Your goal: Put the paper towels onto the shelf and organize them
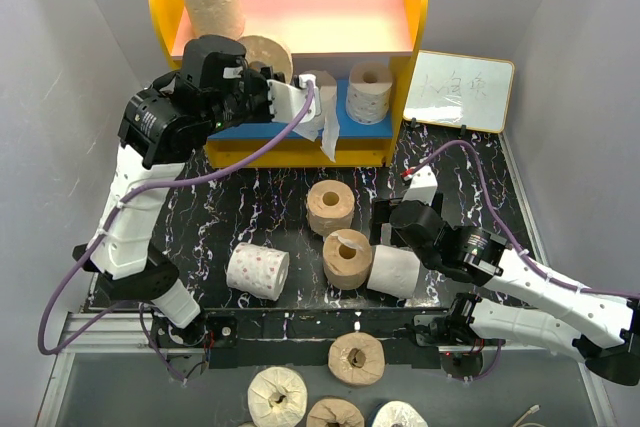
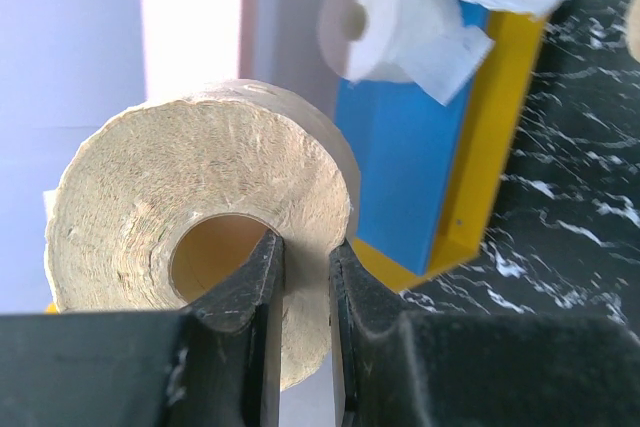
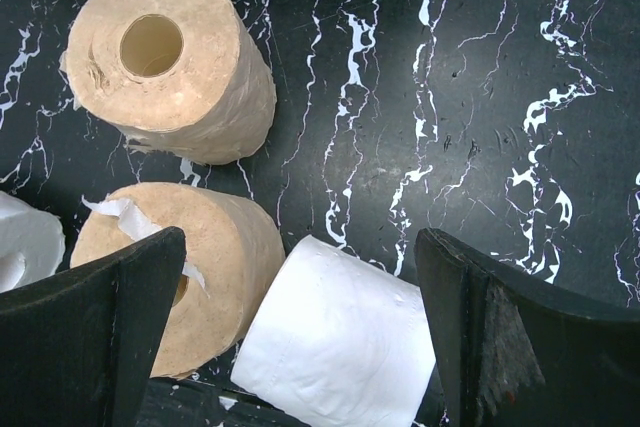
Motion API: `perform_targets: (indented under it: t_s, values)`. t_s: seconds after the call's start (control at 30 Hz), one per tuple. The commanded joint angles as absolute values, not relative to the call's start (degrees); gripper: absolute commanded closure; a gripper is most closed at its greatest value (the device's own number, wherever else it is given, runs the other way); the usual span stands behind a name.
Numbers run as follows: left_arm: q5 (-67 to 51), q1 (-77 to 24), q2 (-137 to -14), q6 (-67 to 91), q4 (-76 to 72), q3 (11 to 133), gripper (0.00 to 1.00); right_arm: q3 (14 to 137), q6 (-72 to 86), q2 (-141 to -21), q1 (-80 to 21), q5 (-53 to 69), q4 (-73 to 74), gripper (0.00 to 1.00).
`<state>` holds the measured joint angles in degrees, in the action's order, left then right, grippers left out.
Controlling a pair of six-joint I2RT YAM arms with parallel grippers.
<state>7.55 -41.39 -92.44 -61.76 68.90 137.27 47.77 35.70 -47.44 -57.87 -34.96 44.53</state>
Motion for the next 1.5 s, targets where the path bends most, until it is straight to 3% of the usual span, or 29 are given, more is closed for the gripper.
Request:
perform_targets:
  t_s: [0.0, 0.87, 0.93, 1.2, 1.47]
  values:
    - [10.0, -41.5, -93.2, -63.2, 60.5, 142.9, 1.00, 47.4, 35.8, -46.9, -57.9, -36.0, 41.8, 0.02]
    - [15.5, -41.1, -98.0, -67.2, 48.5, 137.9, 1.00, 47.4, 35.5, -47.0, -57.9, -35.0, 41.6, 0.02]
    - [15.9, -41.0, -98.0, -67.0, 47.8, 137.6, 0.95, 47.4, 35.4, -47.1, -57.9, -35.0, 41.6, 0.02]
    - [17.8, -40.8, -96.3, -69.0, 40.2, 132.6, 0.62, 47.4, 35.4, -47.8, -57.9, -34.9, 41.6, 0.02]
    - [19.2, -40.1, -95.6, -71.7, 34.0, 129.6, 0.47, 47.5, 35.4, -47.7, -57.9, -35.1, 41.6, 0.02]
